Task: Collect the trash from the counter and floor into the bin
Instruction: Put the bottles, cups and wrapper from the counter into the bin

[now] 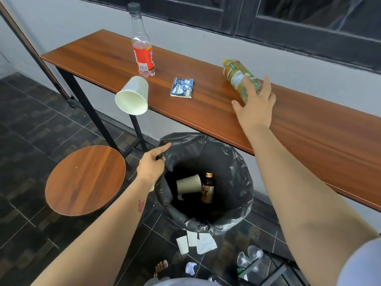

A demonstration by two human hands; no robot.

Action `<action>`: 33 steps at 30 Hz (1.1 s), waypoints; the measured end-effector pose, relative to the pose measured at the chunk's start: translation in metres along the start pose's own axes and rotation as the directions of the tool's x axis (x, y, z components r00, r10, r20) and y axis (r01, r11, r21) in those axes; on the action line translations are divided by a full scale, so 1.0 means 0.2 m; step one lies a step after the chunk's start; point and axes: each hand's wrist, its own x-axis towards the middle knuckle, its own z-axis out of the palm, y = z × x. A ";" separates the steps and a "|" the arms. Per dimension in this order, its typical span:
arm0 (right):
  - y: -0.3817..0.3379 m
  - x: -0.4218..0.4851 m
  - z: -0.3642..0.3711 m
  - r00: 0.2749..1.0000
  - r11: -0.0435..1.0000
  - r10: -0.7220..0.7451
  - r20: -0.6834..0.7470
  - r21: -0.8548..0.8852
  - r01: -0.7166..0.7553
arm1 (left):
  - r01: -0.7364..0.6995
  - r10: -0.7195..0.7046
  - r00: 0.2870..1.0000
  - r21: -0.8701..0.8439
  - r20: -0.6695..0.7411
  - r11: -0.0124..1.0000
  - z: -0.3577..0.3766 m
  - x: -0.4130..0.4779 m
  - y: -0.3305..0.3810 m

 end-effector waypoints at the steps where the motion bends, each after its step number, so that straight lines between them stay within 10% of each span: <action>1: 0.00 0.01 0.00 1.000 1.000 -0.001 -0.009 -0.005 0.001 | -0.004 0.004 1.000 -0.001 -0.004 1.000 0.00 0.00 0.01; 13: 0.06 -0.16 -0.02 0.985 0.953 -0.128 -0.120 0.260 0.155 | -0.004 0.001 0.999 -0.102 -0.033 0.995 0.00 0.00 -0.02; 25: 0.09 -0.55 -0.26 0.952 0.672 -0.268 0.145 0.737 0.077 | 0.036 -0.084 0.981 -0.263 -0.173 0.964 -0.07 -0.17 -0.10; 33: 0.12 -0.73 -0.18 0.830 0.836 -0.426 0.361 0.507 0.209 | 0.015 -0.083 0.966 -0.269 -0.246 0.963 -0.11 -0.28 -0.12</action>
